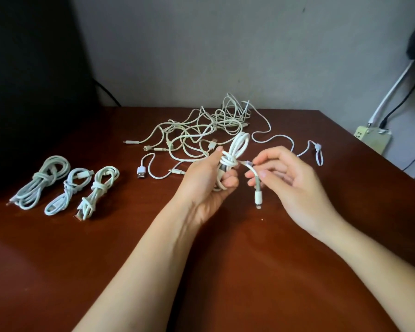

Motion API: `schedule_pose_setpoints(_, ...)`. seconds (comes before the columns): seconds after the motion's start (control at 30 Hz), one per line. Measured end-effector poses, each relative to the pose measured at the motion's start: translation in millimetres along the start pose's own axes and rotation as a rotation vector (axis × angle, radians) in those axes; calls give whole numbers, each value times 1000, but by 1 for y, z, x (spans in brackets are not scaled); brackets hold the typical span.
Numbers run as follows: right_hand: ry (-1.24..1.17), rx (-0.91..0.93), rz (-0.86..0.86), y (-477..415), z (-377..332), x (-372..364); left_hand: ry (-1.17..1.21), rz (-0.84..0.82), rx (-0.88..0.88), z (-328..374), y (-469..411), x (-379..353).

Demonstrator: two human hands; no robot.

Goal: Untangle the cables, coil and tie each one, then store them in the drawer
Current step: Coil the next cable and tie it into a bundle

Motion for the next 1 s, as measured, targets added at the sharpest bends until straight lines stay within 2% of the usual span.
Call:
schedule_pose_setpoints(0.07, 117, 86, -45, 2, -5, 0, 33, -2, 57, -2, 1, -1)
schedule_pose_setpoints(0.23, 589, 439, -59, 6, -13, -2, 129, -22, 165, -5, 4, -4)
schedule_pose_setpoints(0.47, 569, 447, -80, 7, -12, -2, 237, -49, 176, -4, 2, -4)
schedule_pose_setpoints(0.57, 569, 486, -99, 9, -14, -4, -64, -62, 79, -4, 3, -3)
schedule_pose_setpoints(0.63, 569, 531, -89, 10, -16, -5, -401, -26, -96, -5, 3, 0)
schedule_pose_setpoints(0.73, 601, 599, -34, 12, -18, -5, -807, -73, -419, -4, 6, -4)
schedule_pose_setpoints(0.83, 634, 632, 71, 11, -19, 0, -984, -117, -557, -5, 10, -10)
schedule_pose_setpoints(1.0, 648, 599, 201, 11, -18, 6, -1093, -111, -679, -4, 12, -14)
Point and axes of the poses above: each hand's wrist, its own y-axis away from the middle knuckle, its own x-axis out of the back of the hand, z = x × y, the point moved 4 cm from there along -y, towards the middle knuckle, and after that the axes turned 2 degrees about -x, right-handed, at the moved point
